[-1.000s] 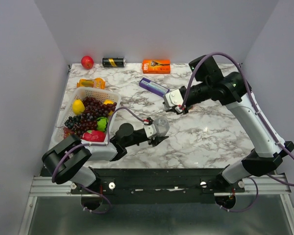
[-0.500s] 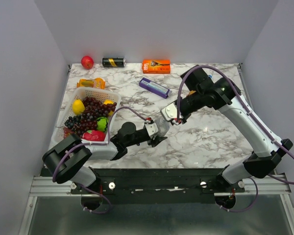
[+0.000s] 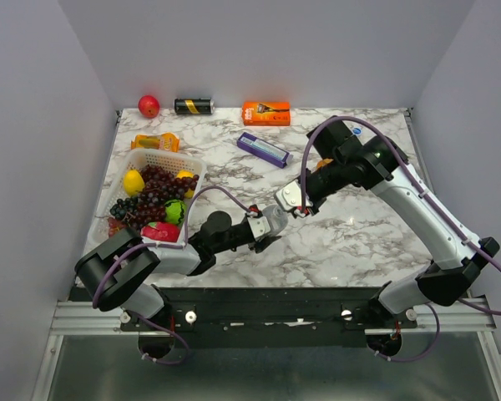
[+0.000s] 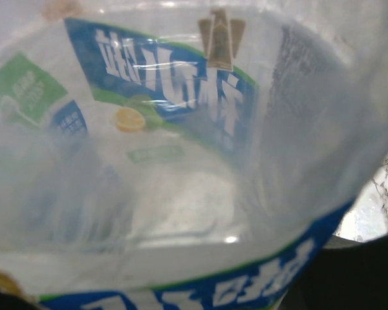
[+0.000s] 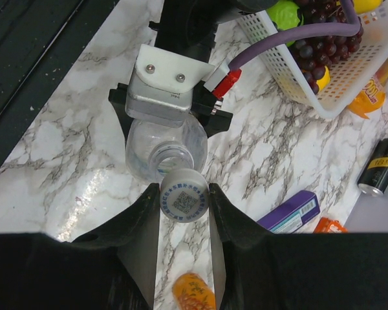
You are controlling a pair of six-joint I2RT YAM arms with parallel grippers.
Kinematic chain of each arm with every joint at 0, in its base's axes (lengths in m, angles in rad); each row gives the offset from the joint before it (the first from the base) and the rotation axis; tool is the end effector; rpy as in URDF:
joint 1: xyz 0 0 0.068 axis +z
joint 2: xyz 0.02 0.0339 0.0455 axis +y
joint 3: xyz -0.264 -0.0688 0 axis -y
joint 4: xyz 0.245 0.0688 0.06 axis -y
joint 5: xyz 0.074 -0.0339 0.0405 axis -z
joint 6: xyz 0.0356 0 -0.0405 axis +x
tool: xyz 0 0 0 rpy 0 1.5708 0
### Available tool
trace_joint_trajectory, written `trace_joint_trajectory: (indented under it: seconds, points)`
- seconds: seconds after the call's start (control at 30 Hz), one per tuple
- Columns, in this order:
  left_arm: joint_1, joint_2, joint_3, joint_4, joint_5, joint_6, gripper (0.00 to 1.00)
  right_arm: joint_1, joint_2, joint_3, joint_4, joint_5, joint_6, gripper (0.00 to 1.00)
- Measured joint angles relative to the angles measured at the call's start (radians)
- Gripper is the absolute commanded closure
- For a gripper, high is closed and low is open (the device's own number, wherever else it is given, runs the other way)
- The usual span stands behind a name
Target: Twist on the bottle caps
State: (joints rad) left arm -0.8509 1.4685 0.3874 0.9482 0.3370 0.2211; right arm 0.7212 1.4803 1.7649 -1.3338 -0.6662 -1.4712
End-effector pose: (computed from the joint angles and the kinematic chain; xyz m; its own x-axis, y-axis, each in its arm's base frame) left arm 0.1678 -0.2092 0.1739 0.1178 0.1796 -0.9767 0.9223 0.3448 0.1746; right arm 0.1847 0.1917 0.4144 0.6819 -0.4421 -0.5827 -0.7225 -0.5312 -0.4425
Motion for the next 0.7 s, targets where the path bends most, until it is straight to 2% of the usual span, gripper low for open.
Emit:
trace_joint_trajectory:
  seconds: [0.7]
  points:
    - [0.005,0.020,-0.008,0.007,-0.007,0.014,1.00,0.023,0.044,-0.038,0.000,0.004,-0.021,0.69]
